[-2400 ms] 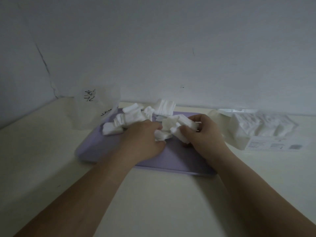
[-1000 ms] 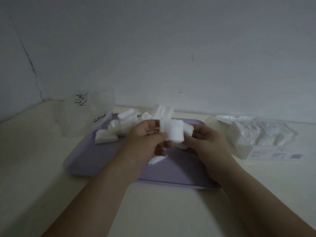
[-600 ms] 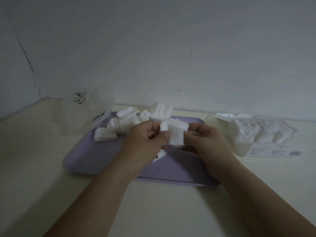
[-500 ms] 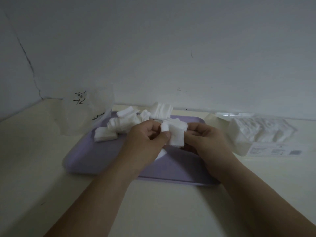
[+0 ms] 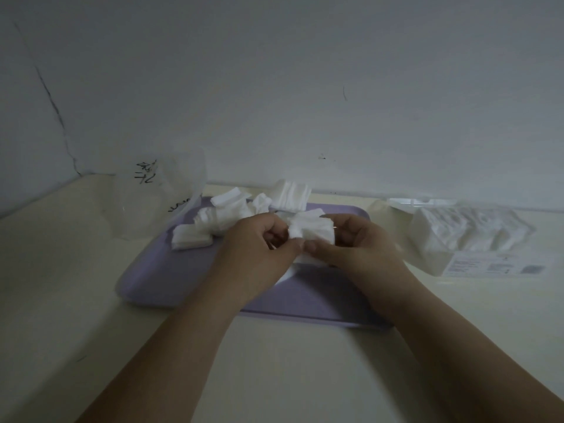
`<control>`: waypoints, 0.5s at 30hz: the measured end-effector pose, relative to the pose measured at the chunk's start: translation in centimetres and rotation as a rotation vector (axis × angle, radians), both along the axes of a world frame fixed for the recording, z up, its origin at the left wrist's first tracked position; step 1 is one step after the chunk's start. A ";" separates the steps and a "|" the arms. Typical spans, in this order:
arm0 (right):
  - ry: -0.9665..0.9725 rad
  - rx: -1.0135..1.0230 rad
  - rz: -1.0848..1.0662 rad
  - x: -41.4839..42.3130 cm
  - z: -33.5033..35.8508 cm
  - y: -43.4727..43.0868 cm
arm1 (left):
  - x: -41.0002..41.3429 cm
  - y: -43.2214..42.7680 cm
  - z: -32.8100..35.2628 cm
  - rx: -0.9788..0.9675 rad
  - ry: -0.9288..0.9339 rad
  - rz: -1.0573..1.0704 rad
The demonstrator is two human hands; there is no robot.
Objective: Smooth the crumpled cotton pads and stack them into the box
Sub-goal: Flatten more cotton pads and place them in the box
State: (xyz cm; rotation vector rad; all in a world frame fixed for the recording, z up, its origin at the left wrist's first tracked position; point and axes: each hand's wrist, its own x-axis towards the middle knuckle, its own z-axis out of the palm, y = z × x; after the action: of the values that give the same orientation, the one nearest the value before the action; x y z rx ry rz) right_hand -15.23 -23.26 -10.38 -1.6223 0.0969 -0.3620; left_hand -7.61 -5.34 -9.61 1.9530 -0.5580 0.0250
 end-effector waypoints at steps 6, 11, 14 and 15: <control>0.039 -0.130 -0.195 0.5 -0.7 -1.0 | 1.4 2.4 0.3 0.420 -0.078 0.033; 0.081 -0.422 -0.206 0.1 -0.5 -0.6 | 1.1 2.2 0.0 0.431 -0.053 -0.046; 0.040 -0.571 -0.147 -0.3 -0.2 -0.4 | 0.9 2.2 0.1 0.479 -0.072 -0.078; 0.047 -0.660 -0.120 -0.3 -0.3 -0.4 | 0.8 2.1 0.2 0.496 -0.086 -0.076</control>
State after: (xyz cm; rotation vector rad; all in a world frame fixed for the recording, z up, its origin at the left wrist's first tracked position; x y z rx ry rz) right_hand -15.56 -23.61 -10.65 -2.2841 0.1180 -0.4797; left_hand -6.83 -3.19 -9.45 2.4177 -0.7472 -0.0860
